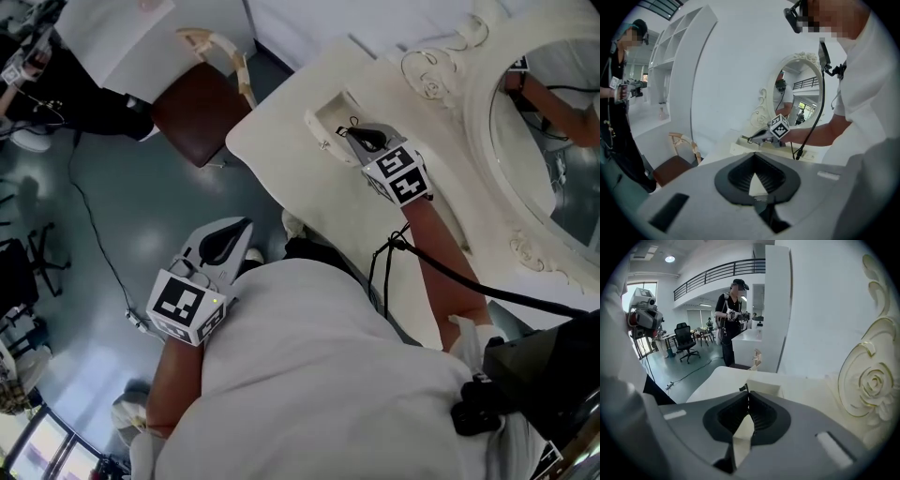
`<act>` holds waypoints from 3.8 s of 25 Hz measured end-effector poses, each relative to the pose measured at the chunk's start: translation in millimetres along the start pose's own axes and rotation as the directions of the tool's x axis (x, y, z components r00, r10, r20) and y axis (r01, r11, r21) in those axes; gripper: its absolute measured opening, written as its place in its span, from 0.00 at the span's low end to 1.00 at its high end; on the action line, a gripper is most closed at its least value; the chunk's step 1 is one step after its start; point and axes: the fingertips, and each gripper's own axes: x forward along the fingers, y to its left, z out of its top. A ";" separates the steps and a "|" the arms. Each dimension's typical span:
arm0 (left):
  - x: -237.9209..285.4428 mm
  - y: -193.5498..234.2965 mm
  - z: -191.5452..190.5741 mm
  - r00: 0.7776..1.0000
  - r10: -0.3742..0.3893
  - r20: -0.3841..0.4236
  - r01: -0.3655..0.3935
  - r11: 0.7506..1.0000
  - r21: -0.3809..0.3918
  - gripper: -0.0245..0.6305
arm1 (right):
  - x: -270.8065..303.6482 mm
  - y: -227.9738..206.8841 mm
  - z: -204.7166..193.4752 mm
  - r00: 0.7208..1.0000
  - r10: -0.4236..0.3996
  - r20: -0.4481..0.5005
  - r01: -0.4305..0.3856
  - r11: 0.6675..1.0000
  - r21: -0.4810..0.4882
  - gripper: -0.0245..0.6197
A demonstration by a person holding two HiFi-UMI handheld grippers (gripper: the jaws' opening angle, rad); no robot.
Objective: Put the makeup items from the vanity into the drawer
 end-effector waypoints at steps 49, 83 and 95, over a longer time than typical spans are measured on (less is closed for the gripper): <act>-38.0 43.8 -13.6 0.995 0.092 0.034 -0.088 0.991 -0.106 0.04 | 93.0 -10.6 -24.2 0.963 0.075 -0.259 -0.073 0.997 0.015 0.15; -166.2 -1.2 -77.5 0.967 -0.249 0.046 0.239 0.958 0.158 0.04 | -88.6 278.8 11.8 0.989 -0.143 0.034 0.131 0.963 0.234 0.04; -219.6 -34.6 -125.9 0.949 -0.309 0.054 0.296 0.940 0.169 0.04 | -126.0 401.8 4.8 0.982 -0.156 0.106 0.123 0.955 0.271 0.04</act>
